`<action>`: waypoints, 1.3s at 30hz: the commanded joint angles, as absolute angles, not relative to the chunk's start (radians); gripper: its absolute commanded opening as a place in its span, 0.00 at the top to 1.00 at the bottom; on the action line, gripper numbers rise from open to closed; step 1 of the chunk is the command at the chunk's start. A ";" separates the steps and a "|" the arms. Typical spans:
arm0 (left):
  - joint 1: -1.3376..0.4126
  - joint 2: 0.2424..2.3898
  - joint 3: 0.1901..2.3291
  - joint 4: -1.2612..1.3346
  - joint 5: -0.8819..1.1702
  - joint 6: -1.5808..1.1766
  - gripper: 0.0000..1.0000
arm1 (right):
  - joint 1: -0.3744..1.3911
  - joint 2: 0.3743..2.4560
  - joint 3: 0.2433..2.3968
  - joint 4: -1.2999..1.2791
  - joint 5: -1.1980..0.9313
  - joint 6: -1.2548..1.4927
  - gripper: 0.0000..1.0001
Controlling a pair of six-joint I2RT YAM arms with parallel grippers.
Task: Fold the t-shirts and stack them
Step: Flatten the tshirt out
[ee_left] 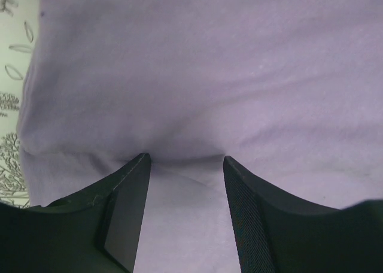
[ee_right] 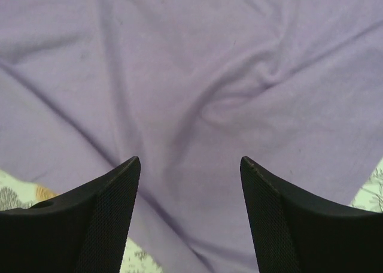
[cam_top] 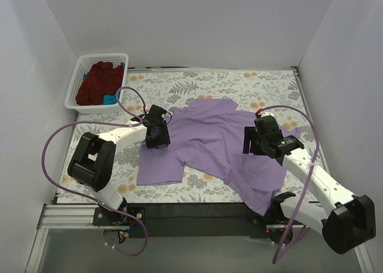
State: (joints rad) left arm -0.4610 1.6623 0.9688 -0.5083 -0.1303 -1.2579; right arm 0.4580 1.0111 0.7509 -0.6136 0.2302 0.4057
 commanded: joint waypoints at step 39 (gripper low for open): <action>-0.454 1.934 1.514 -0.356 -0.138 -0.945 0.39 | 0.445 1.330 0.715 -0.147 -0.155 0.238 0.27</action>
